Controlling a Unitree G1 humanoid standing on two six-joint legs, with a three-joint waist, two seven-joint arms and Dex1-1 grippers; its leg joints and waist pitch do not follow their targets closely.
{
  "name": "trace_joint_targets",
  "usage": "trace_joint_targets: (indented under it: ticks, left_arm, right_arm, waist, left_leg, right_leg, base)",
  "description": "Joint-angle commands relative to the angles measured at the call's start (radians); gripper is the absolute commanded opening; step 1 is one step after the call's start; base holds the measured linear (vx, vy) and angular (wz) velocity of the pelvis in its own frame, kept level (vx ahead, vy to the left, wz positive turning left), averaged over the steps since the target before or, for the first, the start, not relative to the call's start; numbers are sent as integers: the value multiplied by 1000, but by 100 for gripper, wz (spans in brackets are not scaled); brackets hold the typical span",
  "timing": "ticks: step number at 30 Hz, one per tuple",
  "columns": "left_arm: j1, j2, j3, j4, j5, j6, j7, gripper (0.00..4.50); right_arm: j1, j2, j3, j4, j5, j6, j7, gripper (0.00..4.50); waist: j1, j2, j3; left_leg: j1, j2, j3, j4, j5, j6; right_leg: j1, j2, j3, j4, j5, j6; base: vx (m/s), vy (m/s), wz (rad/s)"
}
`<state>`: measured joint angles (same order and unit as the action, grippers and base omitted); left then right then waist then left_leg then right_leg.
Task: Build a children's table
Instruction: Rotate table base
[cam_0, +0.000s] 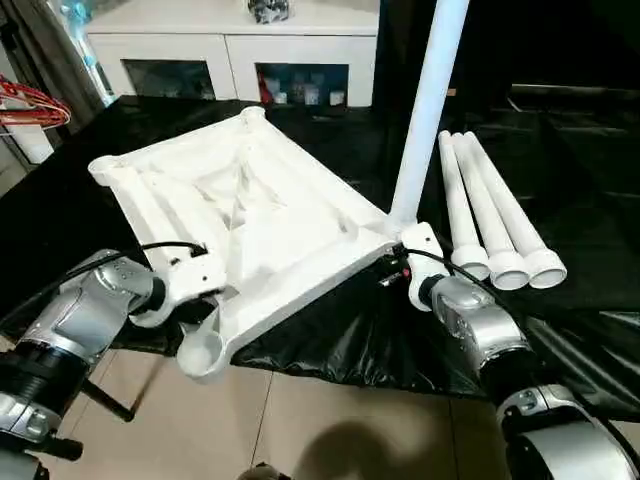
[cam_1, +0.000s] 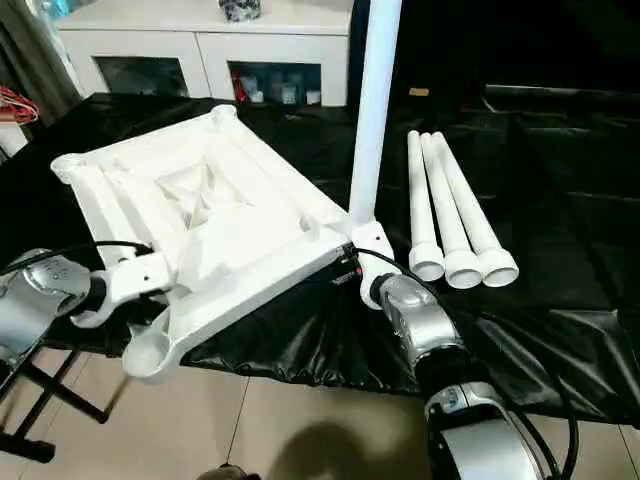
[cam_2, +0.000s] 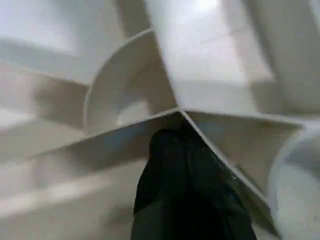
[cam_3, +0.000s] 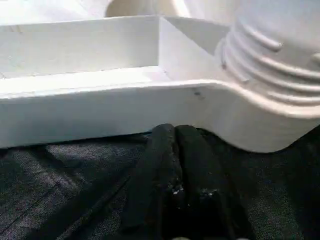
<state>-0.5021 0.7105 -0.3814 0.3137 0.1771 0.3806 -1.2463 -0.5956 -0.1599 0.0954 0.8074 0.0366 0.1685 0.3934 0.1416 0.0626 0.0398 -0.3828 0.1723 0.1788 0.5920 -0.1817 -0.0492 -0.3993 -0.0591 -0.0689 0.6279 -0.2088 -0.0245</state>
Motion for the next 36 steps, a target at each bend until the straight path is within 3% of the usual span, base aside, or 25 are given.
trace_joint_targets:
  ticks: [1, 6, 7, 8, 9, 11, 12, 13, 15, 16, 17, 21, 22, 24, 25, 26, 27, 28, 31, 34, 36]
  left_arm:
    - [0, -42, -54, -42, -54, 12, -80, 0]
    - [-53, -131, -59, -12, -82, 3, -79, 0]
    - [-83, -184, -54, 15, -90, -1, -62, 0]
    - [-104, -215, -50, 45, -84, -18, -39, 0]
    - [-126, -244, -48, 79, -75, -37, -10, 0]
    - [-190, -316, -39, 201, -38, -100, 98, 0]
    - [-190, -316, -39, 201, -38, -100, 98, 0]
    - [-215, -341, -37, 248, -26, -120, 142, 0]
    - [-273, -400, -23, 360, -11, -164, 260, 0]
    - [-281, -409, -21, 376, -10, -170, 278, 0]
    - [-311, -440, -16, 437, 1, -190, 349, 0]
    - [-372, -484, -21, 592, 47, -260, 506, 0]
    - [-378, -488, -19, 609, 50, -269, 519, 0]
    - [-386, -491, -21, 637, 58, -288, 544, 0]
    - [-404, -490, -19, 701, 68, -331, 598, 0]
    - [-409, -487, -17, 721, 70, -345, 615, 0]
    - [-406, -474, -17, 729, 66, -398, 597, 0]
    - [-406, -474, -17, 729, 66, -398, 597, 0]
    - [-382, -464, 31, 695, 4, -442, 520, 0]
    - [-344, -452, 91, 619, -70, -462, 465, 0]
    - [-324, -445, 133, 565, -113, -452, 470, 41]
  right_arm:
    - [-20, 18, 11, 23, -6, 3, 9, 5]
    - [-20, 29, 16, 22, -4, -5, 20, 5]
    - [-17, 33, 21, 14, -5, -5, 29, 5]
    - [-17, 34, 22, 11, -6, -5, 32, 5]
    - [-16, 34, 22, 7, -6, -5, 33, 5]
    - [-16, 31, 16, -8, -7, -3, 29, 5]
    - [-16, 31, 16, -8, -7, -3, 29, 5]
    - [-16, 29, 12, -15, -7, -1, 27, 5]
    - [-11, 17, 3, -48, -8, 5, 16, 5]
    - [-10, 15, 2, -53, -8, 6, 13, 5]
    - [0, 3, -4, -92, -7, 14, 7, 5]
    - [31, -24, -27, -209, 2, 48, -5, 5]
    - [35, -26, -30, -225, 4, 54, -5, 5]
    - [46, -33, -37, -264, 7, 68, -8, 5]
    - [72, -51, -49, -358, 5, 105, -21, 5]
    - [81, -56, -53, -390, 2, 119, -29, 5]
    - [94, -59, -69, -442, -1, 162, -62, 5]
    - [94, -59, -69, -442, -1, 162, -62, 5]
    - [111, -55, -100, -517, 28, 231, -81, 5]
    - [104, -44, -145, -560, 60, 261, -114, 38]
    - [87, -45, -167, -560, 66, 283, -138, 40]
  waist:
    - [4, 1, -58]
    - [5, -1, -61]
    - [1, -1, -60]
    - [4, 4, -62]
    - [2, -1, -62]
    - [-2, 2, -60]
    - [-2, 2, -60]
    - [0, -1, -65]
    - [0, 5, -68]
    - [0, 3, -70]
    - [2, 10, -71]
    - [6, 6, -73]
    - [7, 15, -74]
    - [7, 12, -73]
    - [8, 23, -70]
    - [8, 18, -71]
    - [10, 25, -73]
    - [8, 19, -73]
    - [9, 27, -69]
    - [8, 35, -71]
    - [4, 31, -70]
  left_leg:
    - [18, 66, -29, -74, -202, -4]
    - [15, 61, -26, -67, -169, 10]
    - [10, 59, -26, -67, -155, 16]
    - [14, 60, -26, -65, -153, 15]
    - [11, 59, -27, -64, -148, 17]
    - [12, 53, -24, -62, -166, 21]
    - [12, 53, -24, -62, -166, 21]
    - [7, 56, -30, -62, -149, 21]
    - [4, 55, -33, -58, -124, 28]
    - [6, 52, -30, -53, -107, 37]
    - [4, 52, -32, -51, -90, 48]
    - [1, 49, -33, -45, -70, 80]
    - [4, 52, -34, -45, -77, 81]
    - [4, 53, -35, -45, -84, 82]
    - [6, 50, -34, -44, -96, 83]
    - [6, 52, -34, -45, -102, 79]
    - [8, 53, -38, -46, -98, 75]
    - [5, 54, -38, -47, -95, 72]
    - [6, 54, -36, -47, -114, 63]
    - [7, 60, -37, -48, -118, 57]
    - [7, 58, -35, -49, -117, 53]
  right_leg:
    - [40, -105, 61, -76, -165, -202]
    - [46, -102, 58, -73, -107, -210]
    - [48, -100, 57, -72, -94, -210]
    - [46, -100, 57, -73, -91, -209]
    - [51, -101, 57, -72, -76, -209]
    - [48, -93, 54, -81, -93, -194]
    - [48, -93, 54, -81, -93, -194]
    - [59, -102, 55, -73, -78, -195]
    - [62, -101, 53, -69, -30, -191]
    - [60, -96, 52, -70, 9, -192]
    - [60, -95, 51, -65, 45, -198]
    - [64, -91, 49, -63, 95, -190]
    - [61, -92, 48, -66, 95, -185]
    - [63, -95, 48, -65, 89, -190]
    - [59, -90, 47, -74, 62, -185]
    - [63, -92, 48, -73, 56, -181]
    - [63, -92, 48, -70, 50, -178]
    - [64, -94, 49, -69, 48, -177]
    - [62, -99, 50, -76, 2, -194]
    - [57, -100, 51, -69, 3, -208]
    - [57, -98, 50, -69, 8, -208]
  base:
    - [0, 0, 0]
    - [0, 0, 0]
    - [0, 0, 0]
    - [0, 0, 0]
    - [0, 0, 0]
    - [0, 0, 0]
    - [0, 0, 0]
    - [0, 0, 0]
    - [0, 0, 0]
    - [0, 0, 0]
    - [0, 0, 0]
    - [0, 0, 0]
    - [0, 0, 0]
    - [0, 0, 0]
    - [0, 0, 0]
    - [0, 0, 0]
    - [0, 0, 0]
    - [0, 0, 0]
    - [0, 0, 0]
    - [0, 0, 0]
    - [0, 0, 0]
